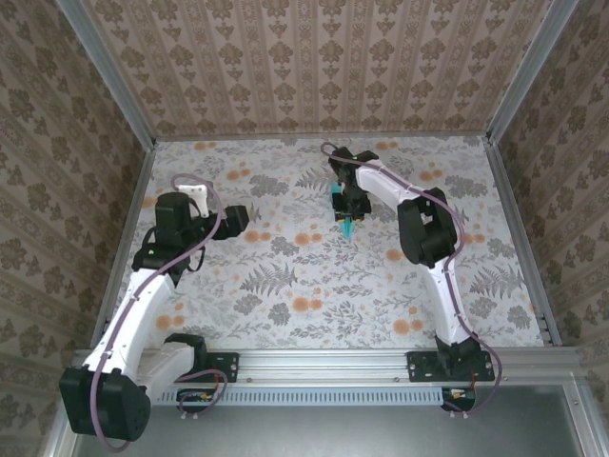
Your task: Fold a paper plane with a square sheet of paper (fold left side to right side)
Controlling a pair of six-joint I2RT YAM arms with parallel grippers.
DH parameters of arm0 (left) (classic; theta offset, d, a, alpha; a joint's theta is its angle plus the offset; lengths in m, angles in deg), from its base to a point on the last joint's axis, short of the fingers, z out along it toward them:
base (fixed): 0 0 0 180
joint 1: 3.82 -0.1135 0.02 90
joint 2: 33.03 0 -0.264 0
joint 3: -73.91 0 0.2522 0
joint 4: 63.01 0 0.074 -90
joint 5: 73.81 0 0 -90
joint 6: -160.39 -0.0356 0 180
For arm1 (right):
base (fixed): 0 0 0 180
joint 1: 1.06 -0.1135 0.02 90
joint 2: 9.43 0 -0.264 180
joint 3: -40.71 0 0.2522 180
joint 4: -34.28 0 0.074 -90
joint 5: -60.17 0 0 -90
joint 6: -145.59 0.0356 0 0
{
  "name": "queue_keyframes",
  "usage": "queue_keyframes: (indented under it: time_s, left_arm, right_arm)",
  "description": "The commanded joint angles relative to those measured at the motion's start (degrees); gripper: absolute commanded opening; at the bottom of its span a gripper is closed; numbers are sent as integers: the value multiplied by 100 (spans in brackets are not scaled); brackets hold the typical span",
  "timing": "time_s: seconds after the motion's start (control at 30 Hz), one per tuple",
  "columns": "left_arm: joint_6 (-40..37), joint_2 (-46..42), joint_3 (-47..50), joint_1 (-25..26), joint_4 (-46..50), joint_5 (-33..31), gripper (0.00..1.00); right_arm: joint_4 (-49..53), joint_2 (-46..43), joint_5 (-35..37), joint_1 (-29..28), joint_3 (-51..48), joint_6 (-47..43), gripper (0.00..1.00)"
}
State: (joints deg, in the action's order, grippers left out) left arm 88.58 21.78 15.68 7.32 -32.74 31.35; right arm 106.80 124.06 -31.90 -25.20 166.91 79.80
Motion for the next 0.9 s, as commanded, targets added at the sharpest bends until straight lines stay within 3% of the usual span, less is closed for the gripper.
queue_keyframes:
  time_s: [0.0,0.23,0.4,0.6,0.87]
  left_arm:
    - [38,26,-231,-59,115,22,100]
    - [153,30,-310,-116,184,-65,100]
    - [245,38,-342,-302,157,-381,100]
    - [30,38,-133,-456,-162,-1751,100]
    - [-1401,-51,951,-526,-1743,-3174,100]
  right_arm:
    - [339,-543,223,-62,-7,69,36]
    - [337,-1344,345,-142,-492,83,42]
    - [-341,-2621,676,-118,-1558,-60,53]
    - [-1609,-4271,1266,67,-3270,-414,69]
    - [-3646,-6102,2322,524,-5529,-521,100]
